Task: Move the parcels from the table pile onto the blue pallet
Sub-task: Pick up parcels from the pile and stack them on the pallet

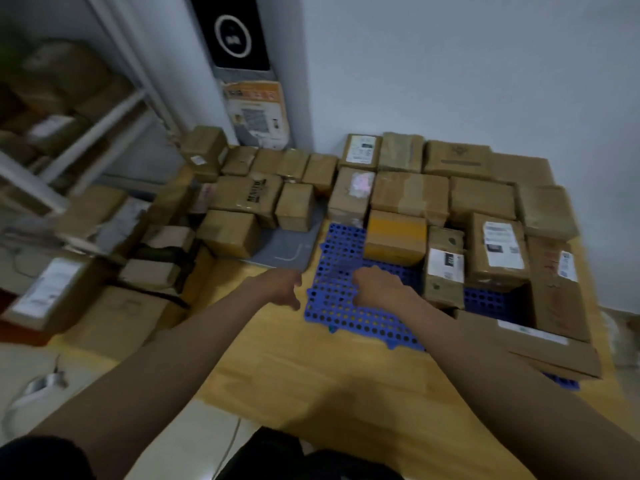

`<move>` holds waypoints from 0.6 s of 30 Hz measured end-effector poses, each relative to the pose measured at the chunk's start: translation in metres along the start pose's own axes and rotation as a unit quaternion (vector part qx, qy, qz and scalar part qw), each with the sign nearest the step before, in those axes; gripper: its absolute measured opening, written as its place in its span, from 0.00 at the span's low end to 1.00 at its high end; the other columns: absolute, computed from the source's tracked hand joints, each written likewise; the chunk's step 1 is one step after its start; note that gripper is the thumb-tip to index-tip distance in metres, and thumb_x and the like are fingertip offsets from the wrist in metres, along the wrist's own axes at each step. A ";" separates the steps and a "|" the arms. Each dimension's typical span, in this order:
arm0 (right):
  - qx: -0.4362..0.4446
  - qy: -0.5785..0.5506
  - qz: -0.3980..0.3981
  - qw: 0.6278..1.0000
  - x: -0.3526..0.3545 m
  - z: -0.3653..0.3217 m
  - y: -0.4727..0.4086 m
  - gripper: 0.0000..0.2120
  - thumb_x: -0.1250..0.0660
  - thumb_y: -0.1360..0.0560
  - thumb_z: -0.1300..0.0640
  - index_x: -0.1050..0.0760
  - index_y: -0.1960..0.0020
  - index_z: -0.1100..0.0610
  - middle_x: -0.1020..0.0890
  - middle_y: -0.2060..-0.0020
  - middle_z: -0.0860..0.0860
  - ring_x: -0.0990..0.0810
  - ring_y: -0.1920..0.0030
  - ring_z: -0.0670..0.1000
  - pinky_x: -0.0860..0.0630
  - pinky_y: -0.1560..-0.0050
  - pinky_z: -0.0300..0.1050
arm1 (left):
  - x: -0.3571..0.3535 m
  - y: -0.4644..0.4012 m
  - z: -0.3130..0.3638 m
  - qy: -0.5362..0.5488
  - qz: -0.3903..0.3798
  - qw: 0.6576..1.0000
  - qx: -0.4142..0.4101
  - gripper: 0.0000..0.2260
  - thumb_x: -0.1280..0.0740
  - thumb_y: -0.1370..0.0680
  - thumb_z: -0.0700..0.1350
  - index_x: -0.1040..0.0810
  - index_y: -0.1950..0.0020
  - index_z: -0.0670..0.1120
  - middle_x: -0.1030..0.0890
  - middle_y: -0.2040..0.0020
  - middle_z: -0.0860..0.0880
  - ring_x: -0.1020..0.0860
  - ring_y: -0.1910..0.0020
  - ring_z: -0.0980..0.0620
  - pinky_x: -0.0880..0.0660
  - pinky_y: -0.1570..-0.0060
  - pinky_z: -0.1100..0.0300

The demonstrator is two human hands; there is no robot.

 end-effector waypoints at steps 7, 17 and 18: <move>0.038 0.001 0.001 0.999 0.009 -0.086 -0.019 0.23 0.32 0.22 0.52 0.30 0.30 0.57 0.25 0.34 0.55 0.24 0.38 0.56 0.24 0.39 0.54 | 0.001 0.036 -0.085 0.039 0.052 0.997 0.050 0.26 0.27 0.25 0.53 0.30 0.30 0.49 0.26 0.34 0.48 0.27 0.36 0.47 0.29 0.45 0.56; 0.059 -0.015 0.023 0.998 0.010 -0.235 -0.056 0.20 0.32 0.24 0.52 0.25 0.35 0.59 0.22 0.37 0.55 0.23 0.39 0.57 0.24 0.40 0.54 | 0.019 0.085 -0.215 0.065 0.050 0.996 0.026 0.16 0.29 0.25 0.49 0.22 0.40 0.44 0.21 0.42 0.46 0.22 0.45 0.46 0.24 0.49 0.53; 0.058 -0.019 0.024 0.998 0.008 -0.250 -0.060 0.19 0.32 0.24 0.51 0.24 0.36 0.59 0.22 0.38 0.56 0.23 0.40 0.57 0.23 0.41 0.53 | 0.019 0.088 -0.229 0.064 0.048 0.997 0.021 0.13 0.29 0.25 0.49 0.21 0.44 0.43 0.19 0.45 0.45 0.21 0.49 0.46 0.23 0.51 0.52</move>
Point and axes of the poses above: each hand's wrist, its own y-axis away from the middle knuckle, its own x-axis out of the back of the hand, z = x × y, the point moved 1 cm from there along -y, towards the middle knuckle
